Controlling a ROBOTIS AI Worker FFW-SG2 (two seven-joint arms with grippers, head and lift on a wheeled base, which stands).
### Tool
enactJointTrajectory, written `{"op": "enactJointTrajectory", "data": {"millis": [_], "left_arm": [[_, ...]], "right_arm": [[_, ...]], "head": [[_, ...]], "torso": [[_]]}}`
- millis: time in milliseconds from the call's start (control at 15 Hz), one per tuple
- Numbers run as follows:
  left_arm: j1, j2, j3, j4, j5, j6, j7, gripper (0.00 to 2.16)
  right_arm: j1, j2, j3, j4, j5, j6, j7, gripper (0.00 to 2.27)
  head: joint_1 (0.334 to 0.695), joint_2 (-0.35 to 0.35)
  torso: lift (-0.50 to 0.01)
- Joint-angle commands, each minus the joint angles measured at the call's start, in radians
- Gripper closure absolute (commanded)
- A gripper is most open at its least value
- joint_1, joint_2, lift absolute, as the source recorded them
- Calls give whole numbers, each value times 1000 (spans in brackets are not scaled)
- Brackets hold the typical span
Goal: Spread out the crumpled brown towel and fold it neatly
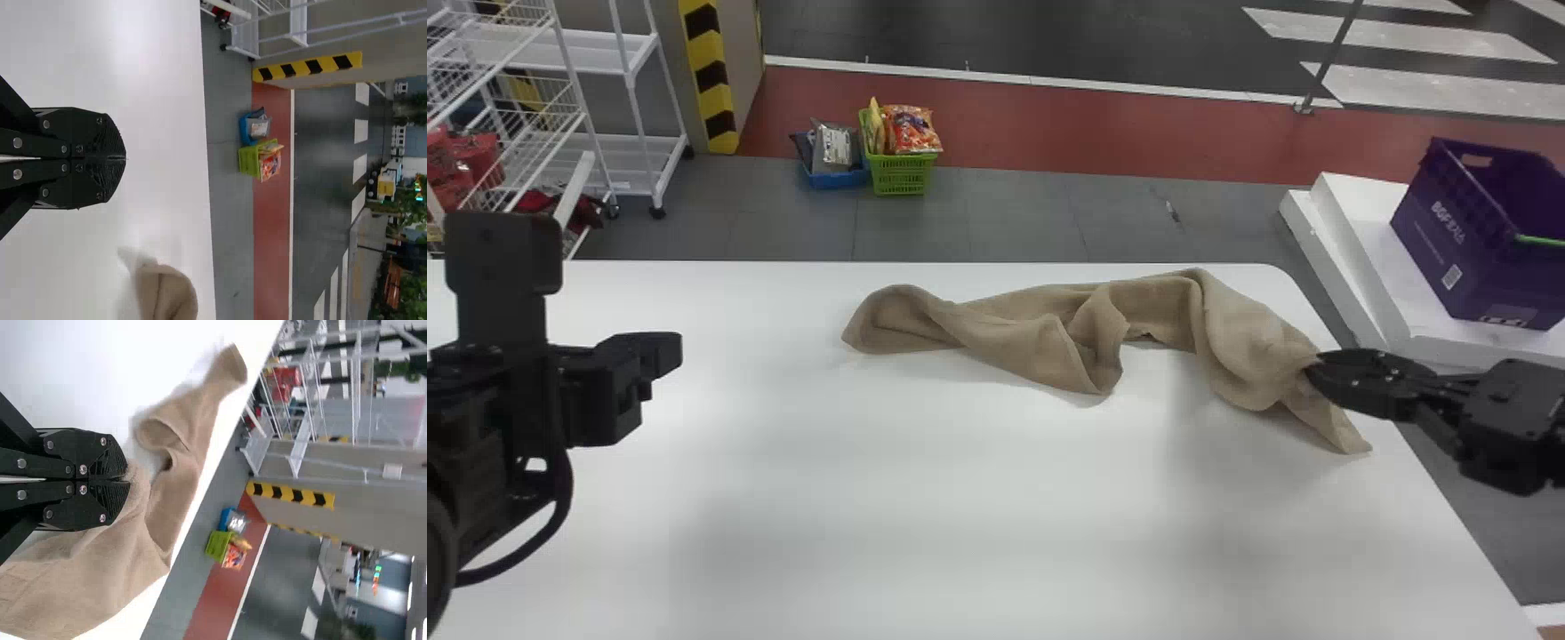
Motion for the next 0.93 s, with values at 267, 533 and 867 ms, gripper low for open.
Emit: {"op": "enactJointTrajectory", "data": {"millis": [267,533,867], "left_arm": [[29,0,-27,12,-52,-87,-7,1274],[68,3,12,-26,-50,-75,-16,1268],[88,0,-3,-77,-54,-56,-16,1220]], "right_arm": [[115,-15,25,-26,200,-58,6,1318],[78,-37,-128,-50,30,-52,6,-2],[-107,3,-91,-62,-155,362,6,66]], "head": [[695,-186],[695,-221],[695,-219]], "torso": [[-126],[-126],[-126]]}}
